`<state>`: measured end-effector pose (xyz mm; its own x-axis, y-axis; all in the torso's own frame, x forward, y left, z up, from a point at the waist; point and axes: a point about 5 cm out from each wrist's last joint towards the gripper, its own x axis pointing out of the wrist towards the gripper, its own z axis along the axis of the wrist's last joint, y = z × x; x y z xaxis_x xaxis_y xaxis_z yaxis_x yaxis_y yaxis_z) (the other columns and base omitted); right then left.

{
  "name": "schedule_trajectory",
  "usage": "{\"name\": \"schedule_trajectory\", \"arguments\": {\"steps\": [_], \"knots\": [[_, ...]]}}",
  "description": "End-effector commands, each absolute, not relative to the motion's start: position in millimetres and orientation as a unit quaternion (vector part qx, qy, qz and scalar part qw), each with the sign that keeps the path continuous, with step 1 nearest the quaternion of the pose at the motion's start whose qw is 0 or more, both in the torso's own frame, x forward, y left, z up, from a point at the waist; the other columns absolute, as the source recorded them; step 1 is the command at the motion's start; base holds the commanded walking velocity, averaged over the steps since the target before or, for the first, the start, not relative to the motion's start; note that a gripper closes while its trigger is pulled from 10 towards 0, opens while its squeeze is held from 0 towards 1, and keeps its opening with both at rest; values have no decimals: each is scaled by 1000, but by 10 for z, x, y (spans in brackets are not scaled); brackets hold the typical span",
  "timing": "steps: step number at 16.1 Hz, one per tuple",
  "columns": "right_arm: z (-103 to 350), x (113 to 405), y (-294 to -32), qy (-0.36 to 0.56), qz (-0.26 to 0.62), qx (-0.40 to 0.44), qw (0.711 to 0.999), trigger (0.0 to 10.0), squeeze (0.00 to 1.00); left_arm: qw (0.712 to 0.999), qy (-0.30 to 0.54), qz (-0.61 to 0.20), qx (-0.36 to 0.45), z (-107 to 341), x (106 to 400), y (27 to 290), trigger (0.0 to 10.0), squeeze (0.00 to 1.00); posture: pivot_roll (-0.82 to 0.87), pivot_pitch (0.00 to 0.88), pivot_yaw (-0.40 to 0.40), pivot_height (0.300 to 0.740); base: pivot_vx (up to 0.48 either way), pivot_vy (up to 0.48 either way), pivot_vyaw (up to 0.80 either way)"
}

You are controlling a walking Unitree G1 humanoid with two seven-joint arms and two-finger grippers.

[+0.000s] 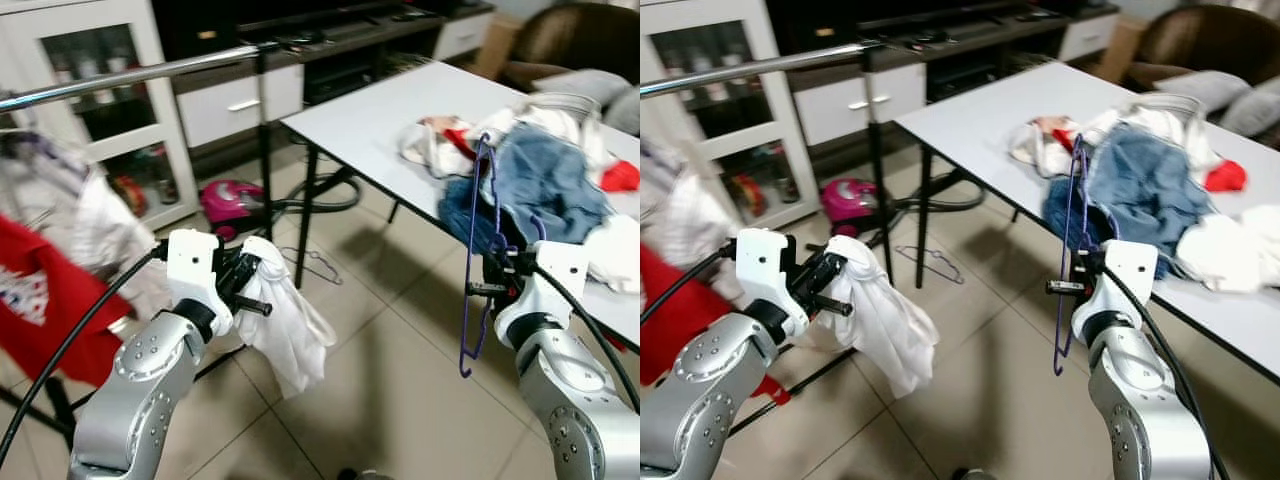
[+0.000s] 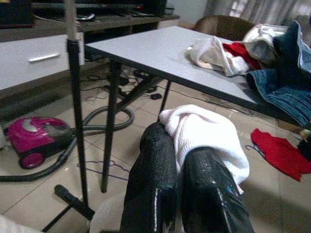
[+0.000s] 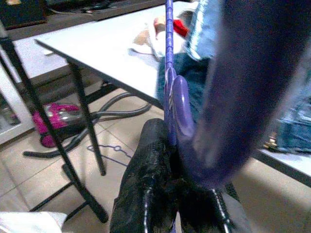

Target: Hang hanger

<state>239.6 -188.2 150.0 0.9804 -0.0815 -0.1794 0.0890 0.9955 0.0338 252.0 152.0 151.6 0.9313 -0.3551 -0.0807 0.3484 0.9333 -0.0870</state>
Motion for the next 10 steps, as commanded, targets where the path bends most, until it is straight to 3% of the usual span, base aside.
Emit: {"name": "schedule_trajectory", "arguments": {"steps": [1,10], "knots": [[1556,2392,-1912,71,-52,16,996,10000,0,982,35,-183,-33,1550,2526,1512,10000,0,56,0,-25,740,0,0,-769],[1516,2380,-1799,80,-9,5,997,10000,0,982,25,-184,-21,1555,2537,1514,10000,0,54,0,-28,740,0,0,-784]]}}
